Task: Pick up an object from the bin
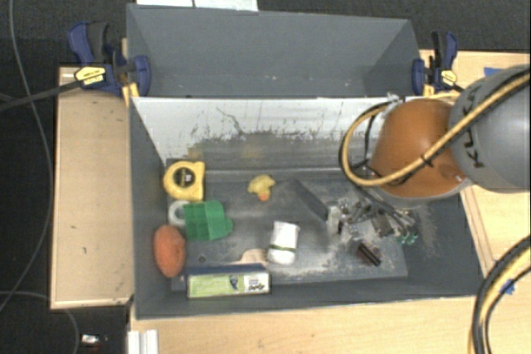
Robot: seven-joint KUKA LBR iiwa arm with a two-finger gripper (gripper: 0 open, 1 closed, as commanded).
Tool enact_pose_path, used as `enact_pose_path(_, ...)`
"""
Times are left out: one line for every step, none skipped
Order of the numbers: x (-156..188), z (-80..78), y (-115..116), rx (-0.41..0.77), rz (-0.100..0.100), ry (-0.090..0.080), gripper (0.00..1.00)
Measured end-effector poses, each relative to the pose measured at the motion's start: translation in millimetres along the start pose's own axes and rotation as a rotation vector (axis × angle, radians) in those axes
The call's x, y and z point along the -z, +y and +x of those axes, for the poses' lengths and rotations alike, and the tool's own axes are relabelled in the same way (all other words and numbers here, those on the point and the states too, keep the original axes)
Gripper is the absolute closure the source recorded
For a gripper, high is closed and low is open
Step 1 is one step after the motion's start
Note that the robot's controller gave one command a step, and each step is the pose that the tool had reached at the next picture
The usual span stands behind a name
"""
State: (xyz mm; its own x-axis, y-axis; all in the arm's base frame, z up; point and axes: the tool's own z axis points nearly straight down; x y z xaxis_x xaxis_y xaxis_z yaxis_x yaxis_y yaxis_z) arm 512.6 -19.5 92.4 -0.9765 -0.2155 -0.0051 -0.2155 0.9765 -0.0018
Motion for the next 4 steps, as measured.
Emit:
enact_pose_path(0, 0.0, 0, -0.002, 0.000, 0.000, 0.00)
enact_pose_path(0, 0.0, 0, -0.003, 0.000, 0.000, 0.00)
enact_pose_path(-2, -4.0, -8, -0.024, -0.001, -0.002, 0.00)
enact_pose_path(-17, 6.5, -26, -0.094, -0.001, -0.003, 0.00)
